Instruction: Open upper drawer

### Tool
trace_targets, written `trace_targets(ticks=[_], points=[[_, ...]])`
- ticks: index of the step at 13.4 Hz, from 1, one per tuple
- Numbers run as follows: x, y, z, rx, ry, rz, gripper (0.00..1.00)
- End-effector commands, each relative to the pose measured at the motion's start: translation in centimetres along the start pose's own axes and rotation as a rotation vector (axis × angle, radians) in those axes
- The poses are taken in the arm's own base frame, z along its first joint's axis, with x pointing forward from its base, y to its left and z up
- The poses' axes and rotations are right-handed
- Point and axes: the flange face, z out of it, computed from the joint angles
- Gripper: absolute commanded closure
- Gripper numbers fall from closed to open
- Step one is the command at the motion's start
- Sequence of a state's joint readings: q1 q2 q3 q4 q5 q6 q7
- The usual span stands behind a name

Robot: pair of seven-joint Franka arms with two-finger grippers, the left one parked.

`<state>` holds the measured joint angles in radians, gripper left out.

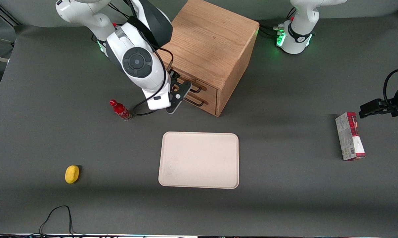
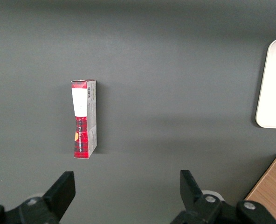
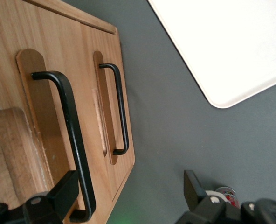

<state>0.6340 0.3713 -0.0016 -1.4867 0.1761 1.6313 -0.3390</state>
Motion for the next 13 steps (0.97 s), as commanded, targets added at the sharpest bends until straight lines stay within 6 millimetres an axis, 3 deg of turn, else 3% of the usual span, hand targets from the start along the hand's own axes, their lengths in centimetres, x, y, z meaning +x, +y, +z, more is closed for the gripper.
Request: trace_targets(ticks=[1,7,13], points=[[1.4,-0.8,1.0,0.027,-0.011,-0.046,0.00],[2.8,-1.8,4.2,0.053,-0.054,-0.062,0.00],[2.9,-0.5,5.4,0.059,-0.072,-0.050,0.00]])
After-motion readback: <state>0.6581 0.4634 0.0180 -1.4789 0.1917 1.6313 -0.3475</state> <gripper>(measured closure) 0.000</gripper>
